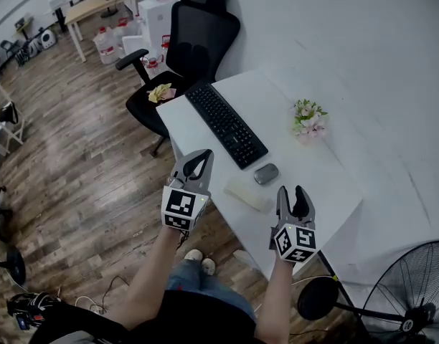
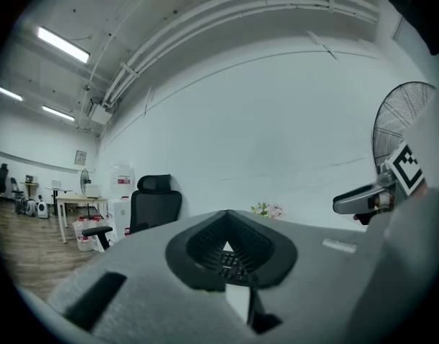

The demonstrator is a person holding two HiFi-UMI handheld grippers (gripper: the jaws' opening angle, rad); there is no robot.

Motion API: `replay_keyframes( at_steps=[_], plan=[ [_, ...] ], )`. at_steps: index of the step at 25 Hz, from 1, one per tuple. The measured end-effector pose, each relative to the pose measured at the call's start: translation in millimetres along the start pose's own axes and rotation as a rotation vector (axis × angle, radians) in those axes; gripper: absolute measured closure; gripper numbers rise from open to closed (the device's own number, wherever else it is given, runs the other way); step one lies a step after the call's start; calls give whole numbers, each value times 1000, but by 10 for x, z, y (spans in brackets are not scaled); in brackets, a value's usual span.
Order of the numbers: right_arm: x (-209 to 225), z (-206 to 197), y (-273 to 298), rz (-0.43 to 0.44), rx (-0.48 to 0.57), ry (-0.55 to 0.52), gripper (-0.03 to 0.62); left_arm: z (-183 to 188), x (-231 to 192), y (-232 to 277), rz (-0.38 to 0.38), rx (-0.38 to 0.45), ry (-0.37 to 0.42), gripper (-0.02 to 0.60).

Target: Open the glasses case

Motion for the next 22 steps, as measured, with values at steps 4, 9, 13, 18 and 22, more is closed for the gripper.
replay_keyframes(
  at_steps=[4,9,13,18,22],
  plan=[
    [-74,-49,124,102,-69,-92,410,-36,71,75,-35,-10,-20,574],
    [-260,-156,303,316,-196,-273,410,-120,197,128,-89,-31,-29,574],
    [-511,-392,369,539,-336,-400,410,-160,239,122,-114,-41,-36,574],
    [-597,-877,314,706,-530,-612,410,-152,240,105,-129,-41,-37,574],
    [-576,-1185,193,770,-653,-725,411,-139,217,84,-128,-40,-30,574]
  ],
)
Point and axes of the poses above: the fingertips, and each gripper's own axes: y forward along the fingers, x to its right, z out of its top, the point moved 5 cm from there along -y, backward along the fingers, and after that the axes turned 12 degrees about x, right-handed, at the moved point
